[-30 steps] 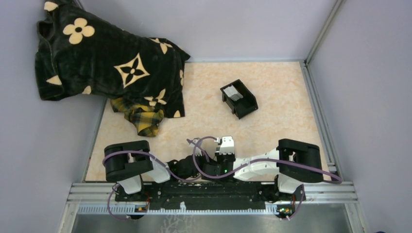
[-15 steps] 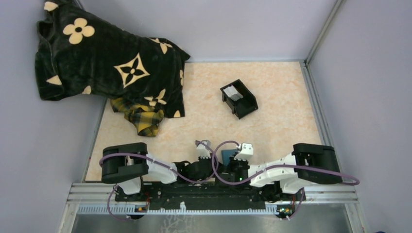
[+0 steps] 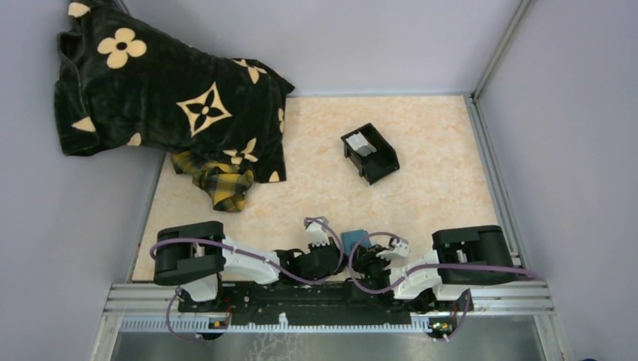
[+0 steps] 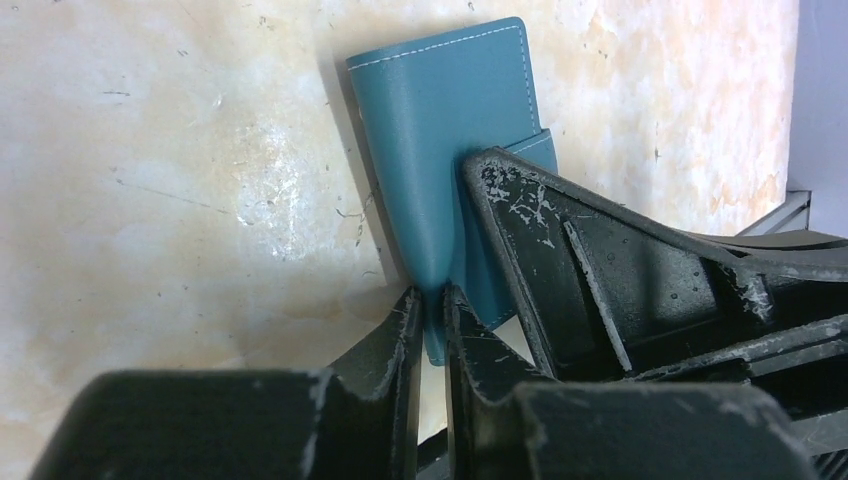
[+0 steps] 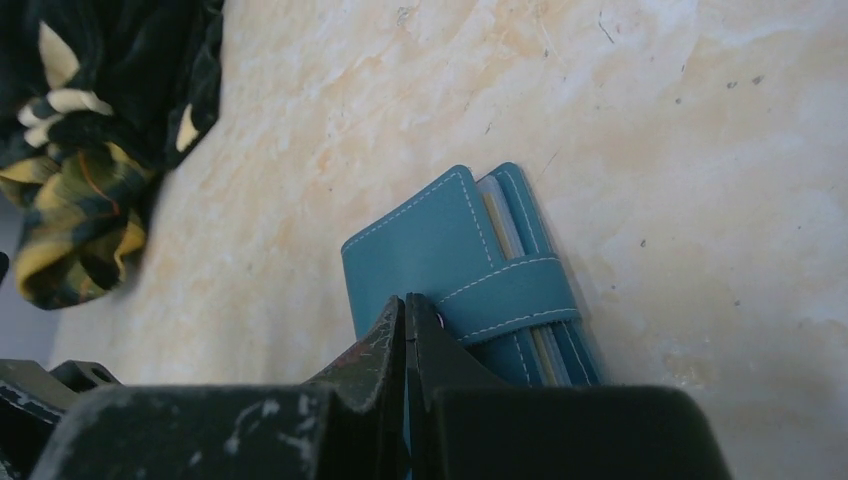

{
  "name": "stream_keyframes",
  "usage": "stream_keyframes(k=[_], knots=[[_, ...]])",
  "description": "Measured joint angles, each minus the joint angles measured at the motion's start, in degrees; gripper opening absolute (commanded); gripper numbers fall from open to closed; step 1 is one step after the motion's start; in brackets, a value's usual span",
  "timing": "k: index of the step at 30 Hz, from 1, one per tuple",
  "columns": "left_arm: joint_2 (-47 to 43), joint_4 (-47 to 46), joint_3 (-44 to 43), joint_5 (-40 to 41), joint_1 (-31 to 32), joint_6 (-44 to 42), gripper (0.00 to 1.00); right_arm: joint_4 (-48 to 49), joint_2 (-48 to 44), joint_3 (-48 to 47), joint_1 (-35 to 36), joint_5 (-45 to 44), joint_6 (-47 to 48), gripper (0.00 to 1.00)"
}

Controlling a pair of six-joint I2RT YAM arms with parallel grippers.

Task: Put the credit cards into the card holder
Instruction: Close the card holder at the center of the board.

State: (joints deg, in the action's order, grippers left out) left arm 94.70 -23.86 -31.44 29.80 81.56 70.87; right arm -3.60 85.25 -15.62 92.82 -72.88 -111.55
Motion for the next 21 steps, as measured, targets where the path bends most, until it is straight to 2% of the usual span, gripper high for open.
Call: stream_keyframes(k=[5,10,16,18,21], knots=[[0.0,2.7,-1.2,0.6,0.1,1.3,0.16,7.0,1.9,2.6,0.3,-1.3,-5.9,0.00],[-0.1,3.6,-1.5,0.9,0.3,2.1,0.18,6.2,1.6,2.3,0.3,-1.0,-8.1,0.00],[-0.5,4.4,-1.6,1.5,0.3,2.2,0.21,-14.2,-6.3,-5.4,0.0,7.4,-5.5,0.26],[-0.5,5.1,-2.0,1.6,0.3,2.0,0.22,-21.4,-9.6,-8.1,0.0,12.0,-3.8,0.31],[-0.5,6.4,-2.9,1.6,0.4,1.5,0.22,-28.7,-13.8,-10.1,-0.7,17.5,-1.2,0.32]])
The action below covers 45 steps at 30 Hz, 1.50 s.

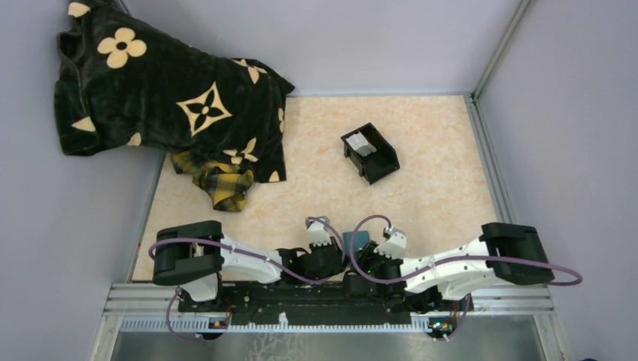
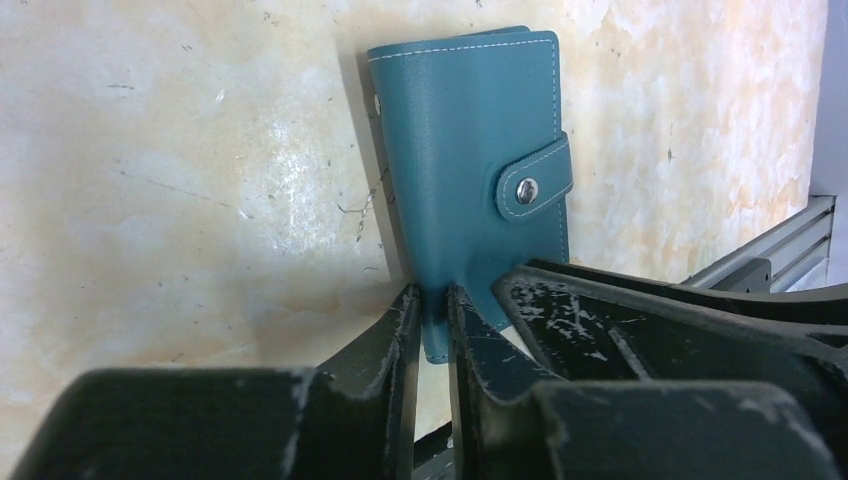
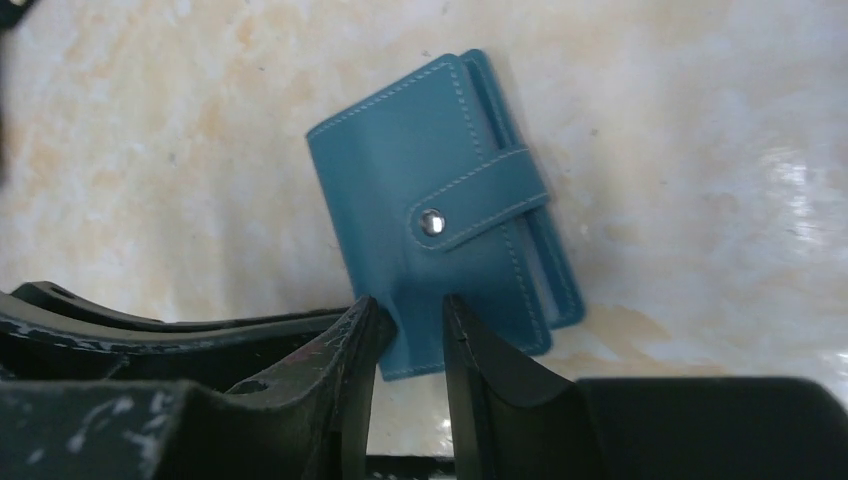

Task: Put the credit cards into the card holder
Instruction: Close the card holder at the center of the board, then move the card holder to the center of the board.

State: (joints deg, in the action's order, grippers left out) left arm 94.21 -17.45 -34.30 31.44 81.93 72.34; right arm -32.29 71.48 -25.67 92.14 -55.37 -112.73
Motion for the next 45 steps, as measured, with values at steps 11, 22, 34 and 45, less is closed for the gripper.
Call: stream_keyframes(k=[11,22,34,45], knots=[[-1.0,1.5,0.5,1.4,0.0,-0.3,0.23,-17.7,-5.0,-1.6,-1.3,6.6,5.8,0.32],[-3.1,3.3,2.0,4.4,-0.5,-0.6,0.25,-24.4,-5.7,-5.5,-6.4,5.6,9.7,0.29],[-5.8,6.8,1.9,4.6,-3.7,-6.8,0.43,-13.8,-7.4,-4.7,-20.0,7.5,30.8,0.29],[-12.2,16.9,1.1,8.2,-3.7,-9.6,0.33,-2.3,-0.3,-4.3,-23.3,14.1,42.2,0.25]])
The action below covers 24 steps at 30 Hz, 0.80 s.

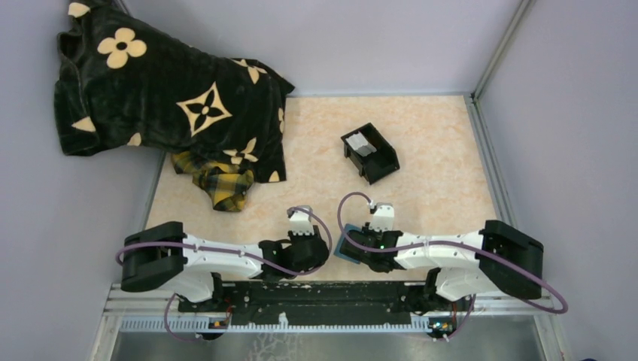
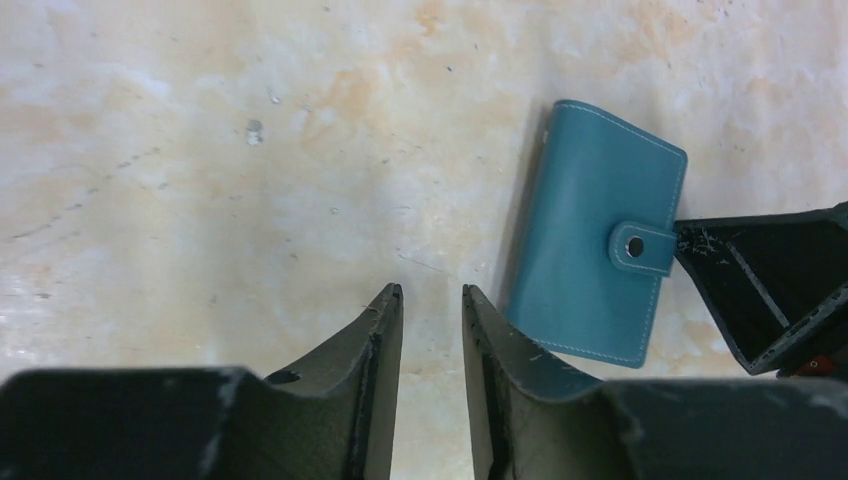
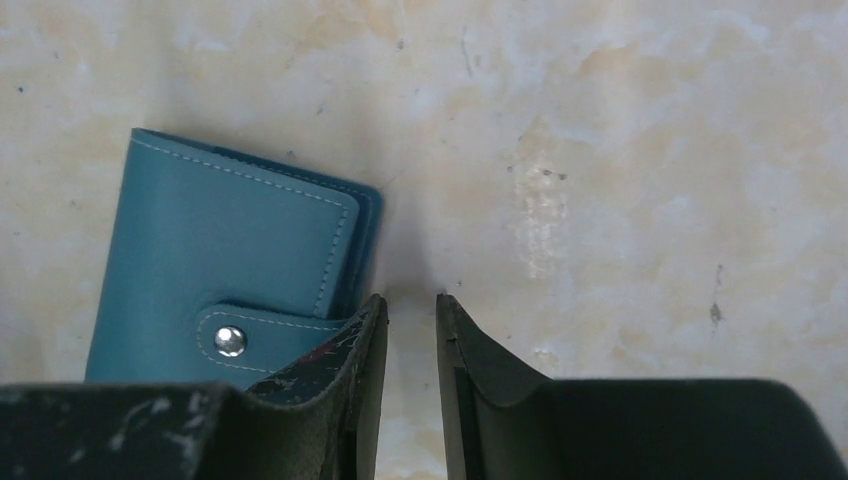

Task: Put the credit cards into the card holder
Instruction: Move the card holder to the center of the board.

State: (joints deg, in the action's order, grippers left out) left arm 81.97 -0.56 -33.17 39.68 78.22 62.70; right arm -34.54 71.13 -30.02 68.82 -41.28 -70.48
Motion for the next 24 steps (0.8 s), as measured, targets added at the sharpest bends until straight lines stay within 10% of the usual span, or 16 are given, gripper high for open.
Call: stream_keyframes(k=[15,24], knots=[[-8.0,-3.3,12.3,4.9,-3.0,-5.0,0.22,13.8,15.1,-9.0,0.0,-0.3,6.9,0.22],[-13.9,-2.3,13.6,5.1,-6.4,-7.6,0.35,15.4,16.2,-10.9,-1.6,2.1,9.6,0.25]])
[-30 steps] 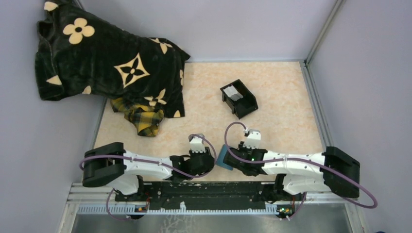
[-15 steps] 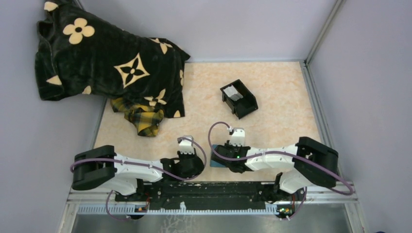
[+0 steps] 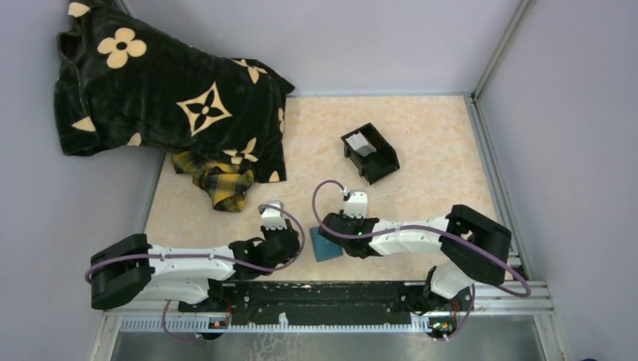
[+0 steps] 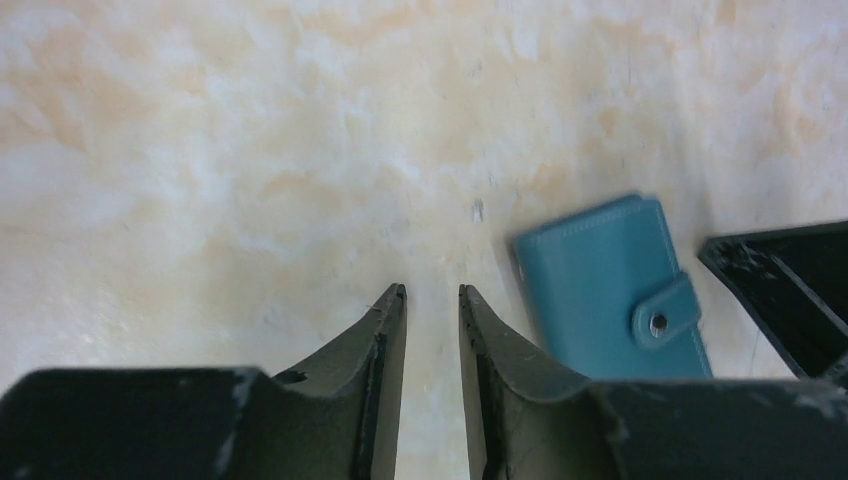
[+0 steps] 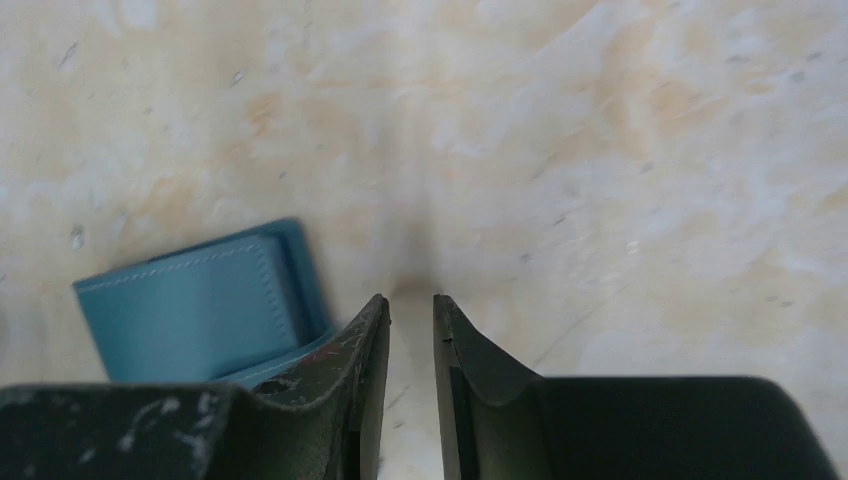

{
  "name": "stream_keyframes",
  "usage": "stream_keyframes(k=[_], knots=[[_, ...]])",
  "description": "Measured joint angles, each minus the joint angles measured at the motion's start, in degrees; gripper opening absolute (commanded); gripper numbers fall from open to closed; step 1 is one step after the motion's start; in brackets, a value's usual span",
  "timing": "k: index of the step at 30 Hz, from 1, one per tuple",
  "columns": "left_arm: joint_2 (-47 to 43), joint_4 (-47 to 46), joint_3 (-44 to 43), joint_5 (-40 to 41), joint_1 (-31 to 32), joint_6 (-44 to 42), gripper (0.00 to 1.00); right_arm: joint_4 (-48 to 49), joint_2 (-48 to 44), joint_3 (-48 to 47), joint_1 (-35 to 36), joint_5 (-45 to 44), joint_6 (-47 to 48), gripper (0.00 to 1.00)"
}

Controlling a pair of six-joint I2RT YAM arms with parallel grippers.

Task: Put the credit cards into the card holder
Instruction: Move the card holder to the center of the board, then reset both arms

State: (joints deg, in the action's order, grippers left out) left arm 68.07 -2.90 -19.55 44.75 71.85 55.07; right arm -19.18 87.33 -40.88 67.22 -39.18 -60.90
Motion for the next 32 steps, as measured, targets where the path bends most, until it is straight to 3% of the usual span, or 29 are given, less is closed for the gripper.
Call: stream_keyframes(k=[5,11,13,15,17,20,29,32], knots=[[-4.0,0.6,-3.6,-0.5,-8.5,-7.5,0.40,-1.4,-10.3,2.6,-10.0,2.2,8.9,0.27],[-3.2,-5.1,-11.9,-4.3,-22.2,-21.9,0.47,4.1,-22.6,3.1,-32.8,4.8,23.1,0.33],[-0.8,-8.8,-14.1,-7.0,-27.3,-26.2,0.49,6.8,-23.2,3.4,-38.3,5.9,27.0,0.48],[1.8,-12.7,-14.6,-10.8,-32.8,-29.8,0.51,7.9,-22.6,3.7,-42.1,6.6,30.2,0.56],[3.9,-14.1,-14.6,-13.7,-36.9,-31.9,0.52,8.2,-21.3,3.7,-43.8,6.7,32.2,0.64],[5.8,-17.9,-13.1,-17.2,-40.7,-35.2,0.59,7.6,-18.6,3.2,-44.3,6.7,33.4,0.70],[5.7,-29.7,-6.0,-20.3,-42.8,-42.8,0.63,6.5,-15.7,1.8,-44.3,5.6,33.2,0.69],[5.7,-31.6,-6.0,-20.6,-43.0,-43.3,0.63,7.4,-16.9,2.8,-44.3,5.1,33.4,0.76]])
